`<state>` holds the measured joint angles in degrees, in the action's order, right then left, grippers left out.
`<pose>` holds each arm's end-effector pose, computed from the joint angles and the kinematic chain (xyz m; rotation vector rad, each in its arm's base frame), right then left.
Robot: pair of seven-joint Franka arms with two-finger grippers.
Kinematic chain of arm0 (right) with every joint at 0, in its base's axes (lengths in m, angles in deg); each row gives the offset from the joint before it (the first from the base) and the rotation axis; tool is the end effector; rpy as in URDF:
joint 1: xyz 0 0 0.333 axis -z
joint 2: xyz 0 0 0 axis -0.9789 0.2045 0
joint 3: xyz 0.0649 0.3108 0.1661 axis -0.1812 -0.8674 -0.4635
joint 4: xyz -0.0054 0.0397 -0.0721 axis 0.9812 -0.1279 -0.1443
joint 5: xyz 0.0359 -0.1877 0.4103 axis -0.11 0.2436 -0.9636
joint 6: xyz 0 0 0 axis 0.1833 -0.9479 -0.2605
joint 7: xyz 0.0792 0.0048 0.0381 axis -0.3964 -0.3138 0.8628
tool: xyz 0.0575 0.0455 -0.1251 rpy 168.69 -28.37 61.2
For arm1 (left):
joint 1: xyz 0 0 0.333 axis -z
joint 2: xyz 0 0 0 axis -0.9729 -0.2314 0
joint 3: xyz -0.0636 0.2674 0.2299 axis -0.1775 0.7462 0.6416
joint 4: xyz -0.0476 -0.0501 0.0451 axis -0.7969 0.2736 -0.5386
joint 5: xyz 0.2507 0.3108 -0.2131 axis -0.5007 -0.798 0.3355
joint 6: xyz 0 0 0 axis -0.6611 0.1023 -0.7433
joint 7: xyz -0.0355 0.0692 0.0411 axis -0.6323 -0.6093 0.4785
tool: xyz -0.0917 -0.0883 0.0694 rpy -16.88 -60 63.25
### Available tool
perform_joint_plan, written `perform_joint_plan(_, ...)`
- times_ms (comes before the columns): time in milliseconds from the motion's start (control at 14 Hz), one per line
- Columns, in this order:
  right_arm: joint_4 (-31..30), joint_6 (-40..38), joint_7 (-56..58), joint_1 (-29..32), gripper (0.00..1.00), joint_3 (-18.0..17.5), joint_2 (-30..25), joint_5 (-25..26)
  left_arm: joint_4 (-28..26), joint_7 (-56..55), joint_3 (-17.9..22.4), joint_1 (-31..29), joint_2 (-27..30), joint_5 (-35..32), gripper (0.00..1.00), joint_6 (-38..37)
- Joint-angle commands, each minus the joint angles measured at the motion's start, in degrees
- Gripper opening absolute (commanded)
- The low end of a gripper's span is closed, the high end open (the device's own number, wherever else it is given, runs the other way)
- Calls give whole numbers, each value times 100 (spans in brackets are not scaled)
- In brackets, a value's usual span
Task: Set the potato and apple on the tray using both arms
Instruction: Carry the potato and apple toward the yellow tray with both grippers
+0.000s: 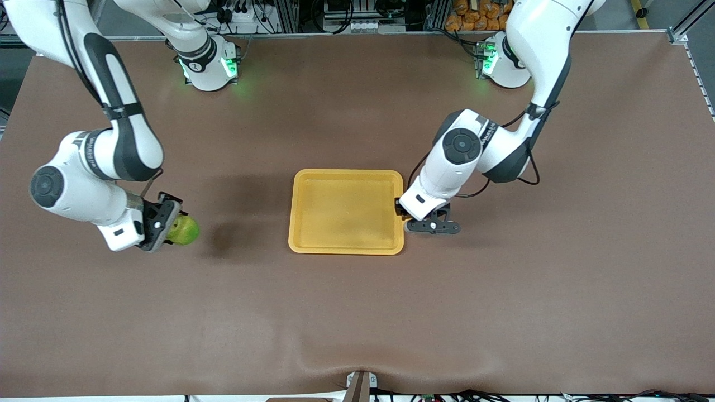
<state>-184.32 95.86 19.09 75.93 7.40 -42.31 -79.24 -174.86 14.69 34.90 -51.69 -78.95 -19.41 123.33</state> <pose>0.6755 0.0596 0.2753 -2.4743 -1.6906 -0.0427 0.6186 -0.4151 0.2535 3.0096 -0.0266 0.1444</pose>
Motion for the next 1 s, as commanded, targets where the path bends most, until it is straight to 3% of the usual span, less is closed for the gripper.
perform_joint_plan(0, 57, -117, 67, -396, 0, 22, -39, -133, 187, -232, 39, 152, -94, 17, 3, -126)
perform_joint_plan(429, -31, -485, 910, -766, 0, 22, -12, -133, 696, -787, 56, 503, -550, 8, 3, -240)
perform_joint_plan(929, -365, -583, 920, -1012, 0, -101, -118, -308, 732, -804, 92, 592, -796, -352, 4, -249)
